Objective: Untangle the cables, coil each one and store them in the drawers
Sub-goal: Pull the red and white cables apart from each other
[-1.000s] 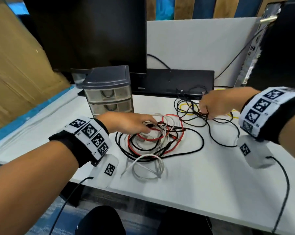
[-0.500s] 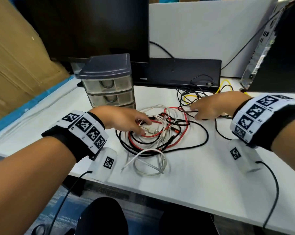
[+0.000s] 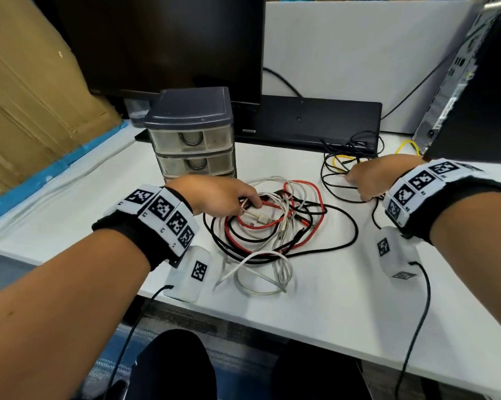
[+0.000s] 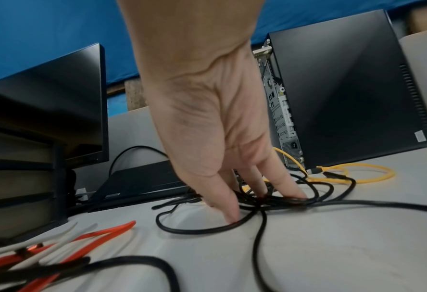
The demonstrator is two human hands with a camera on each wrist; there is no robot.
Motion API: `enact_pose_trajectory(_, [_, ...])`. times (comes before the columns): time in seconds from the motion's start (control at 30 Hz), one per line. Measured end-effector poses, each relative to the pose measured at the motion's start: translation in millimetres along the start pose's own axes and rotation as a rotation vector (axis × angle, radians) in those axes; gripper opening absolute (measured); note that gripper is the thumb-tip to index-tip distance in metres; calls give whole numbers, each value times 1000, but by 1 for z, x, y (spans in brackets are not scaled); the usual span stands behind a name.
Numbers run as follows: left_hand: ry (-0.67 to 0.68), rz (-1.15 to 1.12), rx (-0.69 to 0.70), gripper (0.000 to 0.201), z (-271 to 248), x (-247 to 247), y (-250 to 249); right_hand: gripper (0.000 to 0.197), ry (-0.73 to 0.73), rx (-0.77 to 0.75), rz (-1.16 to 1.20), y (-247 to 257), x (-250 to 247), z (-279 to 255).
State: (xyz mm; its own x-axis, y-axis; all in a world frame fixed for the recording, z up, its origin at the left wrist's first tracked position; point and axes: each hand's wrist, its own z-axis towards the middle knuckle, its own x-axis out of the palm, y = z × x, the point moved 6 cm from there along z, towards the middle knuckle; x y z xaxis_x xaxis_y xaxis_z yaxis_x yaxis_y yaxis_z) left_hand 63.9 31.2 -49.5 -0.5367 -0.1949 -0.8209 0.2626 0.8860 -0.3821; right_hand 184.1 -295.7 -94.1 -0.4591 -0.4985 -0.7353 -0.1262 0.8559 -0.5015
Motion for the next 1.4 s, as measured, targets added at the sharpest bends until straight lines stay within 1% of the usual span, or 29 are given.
enact_pose_trajectory(0.1, [3,3,-2,45,0,0,0,28,57,-4,-51,-2,7,10])
enact_pose_trajectory(0.23, [8,-47,10,45,0,-2,1,26,-1,-37,-49,11,-9,-29])
enact_pose_trajectory(0.3, [20,-84,12,45,0,-2,2,29,2,-36,-9,14,-13,-38])
enact_pose_trajectory(0.37, [23,-105,5,44,0,-1,3,32,-14,-39,33,12,-13,-37])
enact_pose_trajectory(0.5, [13,-118,-7,46,-1,0,4,48,-36,-42,104,13,-13,-40])
enact_pose_trajectory(0.6, [12,-138,-3,46,-1,1,3,62,25,-52,118,20,-23,-81])
enact_pose_trajectory(0.63, [14,-150,-1,46,-1,1,3,62,44,-48,136,22,-28,-96])
enact_pose_trajectory(0.67, [14,-157,5,46,-2,2,2,58,27,-48,147,26,-35,-112])
enact_pose_trajectory(0.7, [10,-151,11,46,-3,2,1,51,-50,-65,163,28,-47,-124])
enact_pose_trajectory(0.77, [1,-133,15,47,-3,3,0,34,-269,-151,192,38,-74,-147])
enact_pose_trajectory(0.8, [-2,-127,13,47,-3,3,0,28,-363,-216,247,46,-87,-160])
enact_pose_trajectory(0.83, [-3,-128,13,47,-4,3,-1,22,-415,-282,354,53,-95,-170])
enact_pose_trajectory(0.87, [-3,-141,13,47,-4,3,-1,17,-414,-361,466,62,-102,-180])
enact_pose_trajectory(0.9, [-4,-155,12,47,-6,3,-2,14,-368,-451,529,74,-104,-189])
enact_pose_trajectory(0.97, [-23,-159,25,45,-10,2,-5,12,-204,-604,499,102,-98,-200])
enact_pose_trajectory(1.0, [-47,-153,37,44,-13,1,-6,12,-128,-639,454,115,-91,-203])
enact_pose_trajectory(1.03, [-76,-150,46,42,-17,-1,-7,13,-75,-654,412,124,-85,-203])
enact_pose_trajectory(1.1, [-141,-139,77,38,-24,-3,-6,18,-36,-645,348,135,-73,-200])
enact_pose_trajectory(1.13, [-163,-118,95,35,-27,-4,-5,20,-48,-631,331,136,-69,-198])
enact_pose_trajectory(1.2, [-187,-61,114,29,-35,-4,-3,16,-106,-611,320,136,-67,-196])
enact_pose_trajectory(1.27, [-215,-11,119,19,-44,-8,0,17,-122,-605,341,133,-67,-196])
enact_pose_trajectory(1.33, [-245,62,67,5,-56,-13,3,17,-103,-625,385,130,-67,-199])
enact_pose_trajectory(1.37, [-235,93,13,10,-60,-14,7,16,-93,-638,410,129,-66,-200])
enact_pose_trajectory(1.4, [-189,100,-57,20,-62,-12,12,14,-80,-647,443,128,-64,-200])
